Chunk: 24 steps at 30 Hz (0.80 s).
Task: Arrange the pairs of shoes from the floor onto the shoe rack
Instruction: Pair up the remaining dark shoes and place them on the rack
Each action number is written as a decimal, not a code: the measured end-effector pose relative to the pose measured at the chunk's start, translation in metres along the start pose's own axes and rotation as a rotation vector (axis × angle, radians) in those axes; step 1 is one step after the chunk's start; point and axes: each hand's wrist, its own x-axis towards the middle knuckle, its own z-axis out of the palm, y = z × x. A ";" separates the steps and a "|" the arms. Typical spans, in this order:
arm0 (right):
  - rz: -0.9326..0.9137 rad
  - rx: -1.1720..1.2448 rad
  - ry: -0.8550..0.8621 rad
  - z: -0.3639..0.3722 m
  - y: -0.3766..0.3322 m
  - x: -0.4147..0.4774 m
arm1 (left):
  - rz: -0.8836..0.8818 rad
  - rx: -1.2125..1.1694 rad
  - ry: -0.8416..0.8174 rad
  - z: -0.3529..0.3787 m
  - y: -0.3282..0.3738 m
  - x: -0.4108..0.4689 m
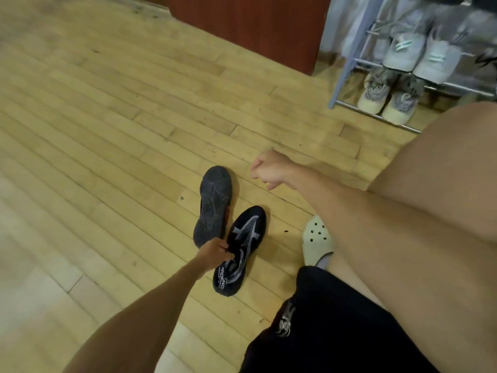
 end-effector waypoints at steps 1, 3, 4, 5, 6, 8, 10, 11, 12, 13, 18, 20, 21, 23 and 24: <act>-0.006 -0.020 -0.013 0.000 0.002 -0.001 | -0.015 0.013 0.008 0.007 -0.009 0.000; -0.013 -0.043 -0.028 -0.001 0.005 -0.004 | -0.045 0.006 0.012 0.022 -0.019 0.000; -0.017 -0.045 -0.032 -0.002 0.007 -0.005 | -0.061 0.016 0.013 0.029 -0.022 0.000; -0.021 -0.040 -0.034 -0.003 0.008 -0.006 | -0.082 0.051 0.022 0.037 -0.023 0.000; -0.027 -0.035 -0.033 -0.004 0.009 -0.007 | -0.092 0.111 0.044 0.043 -0.023 0.000; -0.027 -0.019 -0.027 -0.007 0.011 -0.009 | -0.105 0.234 0.083 0.049 -0.021 0.002; -0.025 -0.001 -0.025 -0.010 0.014 -0.010 | -0.128 0.214 0.064 0.048 -0.018 0.003; -0.026 0.009 -0.027 -0.012 0.015 -0.011 | -0.153 0.128 0.032 0.047 -0.018 0.004; -0.029 0.017 -0.029 -0.013 0.017 -0.013 | -0.185 0.012 -0.006 0.046 -0.018 0.004; -0.032 0.020 -0.030 -0.015 0.019 -0.014 | -0.211 -0.103 -0.043 0.045 -0.016 0.002; -0.027 -0.015 -0.004 -0.018 0.026 -0.018 | -0.212 -0.371 -0.021 0.048 -0.008 -0.007; -0.017 -0.025 -0.004 -0.018 0.029 -0.022 | -0.199 -0.316 -0.022 0.053 -0.006 -0.011; -0.014 -0.031 -0.006 -0.018 0.030 -0.024 | -0.210 -0.321 -0.044 0.058 -0.006 -0.013; -0.010 -0.046 -0.008 -0.019 0.035 -0.026 | -0.247 -0.428 -0.101 0.069 -0.004 -0.016; -0.009 -0.054 -0.010 -0.019 0.038 -0.028 | -0.270 -0.493 -0.103 0.074 -0.003 -0.019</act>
